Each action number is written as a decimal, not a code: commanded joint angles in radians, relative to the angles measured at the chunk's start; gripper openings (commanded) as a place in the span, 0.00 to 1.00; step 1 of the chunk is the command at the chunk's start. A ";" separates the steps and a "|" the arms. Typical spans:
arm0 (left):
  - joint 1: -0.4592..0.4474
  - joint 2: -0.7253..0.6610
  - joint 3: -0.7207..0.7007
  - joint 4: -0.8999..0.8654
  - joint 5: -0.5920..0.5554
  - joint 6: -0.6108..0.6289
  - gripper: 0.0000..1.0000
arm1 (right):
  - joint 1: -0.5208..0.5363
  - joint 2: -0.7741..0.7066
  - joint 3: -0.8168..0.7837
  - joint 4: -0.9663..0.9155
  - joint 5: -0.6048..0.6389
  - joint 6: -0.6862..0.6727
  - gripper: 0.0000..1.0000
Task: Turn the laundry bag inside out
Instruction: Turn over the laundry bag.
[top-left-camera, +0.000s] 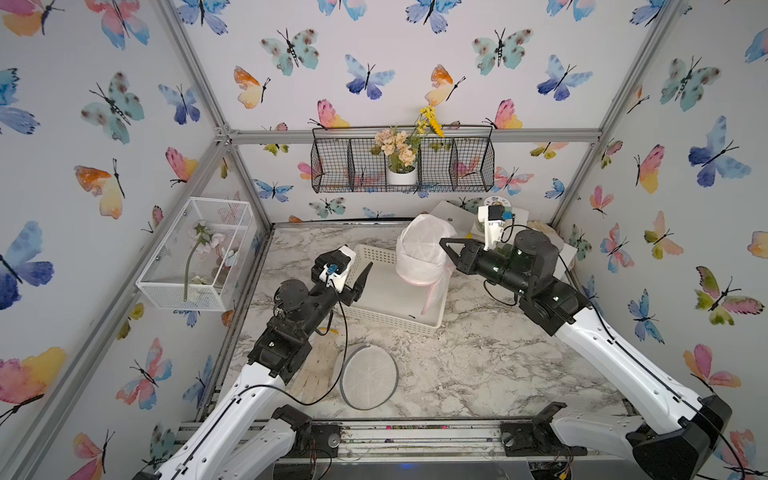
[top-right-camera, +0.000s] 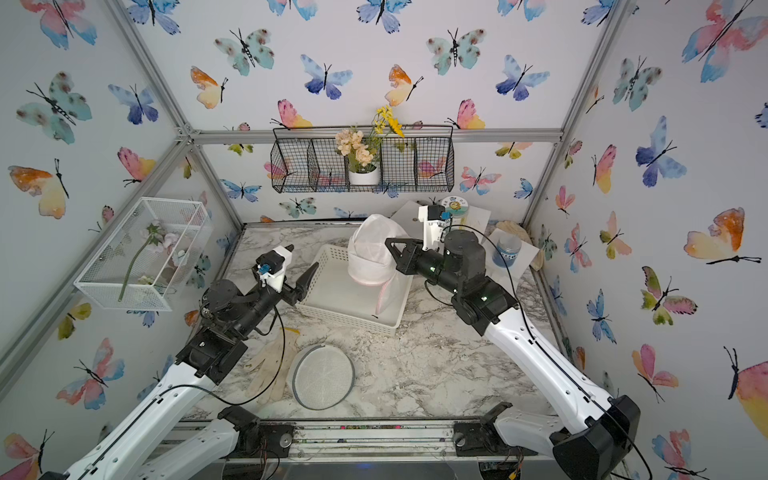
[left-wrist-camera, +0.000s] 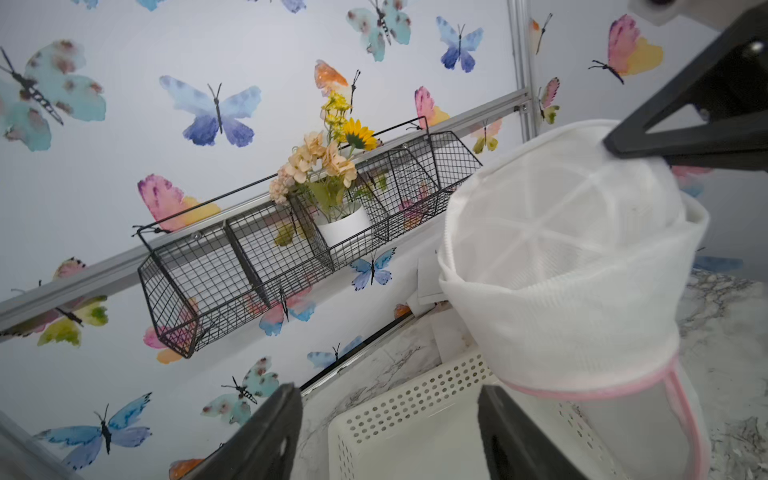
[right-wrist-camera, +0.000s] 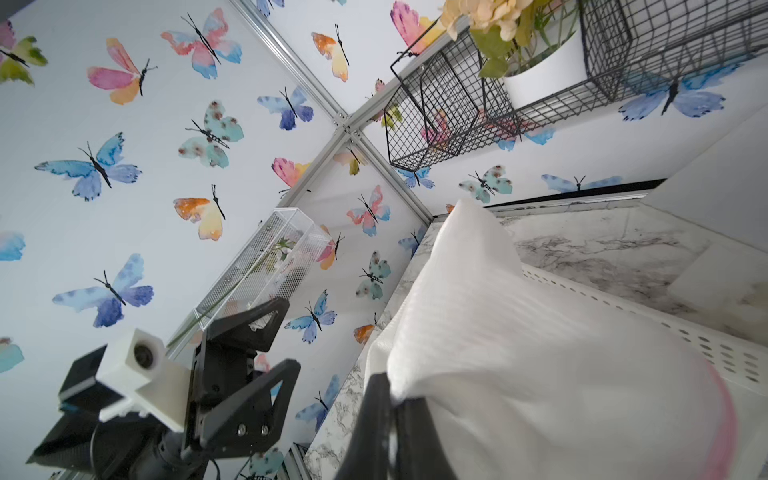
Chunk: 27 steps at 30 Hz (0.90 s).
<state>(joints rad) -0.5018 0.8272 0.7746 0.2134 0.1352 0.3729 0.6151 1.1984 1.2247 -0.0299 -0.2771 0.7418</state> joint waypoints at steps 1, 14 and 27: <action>-0.067 -0.002 -0.022 0.032 0.112 0.204 0.74 | 0.001 0.005 0.070 0.008 0.044 0.103 0.03; -0.149 0.166 -0.023 0.446 -0.192 0.356 0.77 | 0.000 0.011 0.121 0.023 0.001 0.330 0.03; -0.149 0.196 0.018 0.391 -0.143 0.360 0.39 | 0.001 0.022 0.115 0.063 -0.024 0.386 0.03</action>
<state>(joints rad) -0.6483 1.0191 0.7727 0.5800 -0.0051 0.7315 0.6151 1.2152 1.3304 -0.0132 -0.2733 1.1080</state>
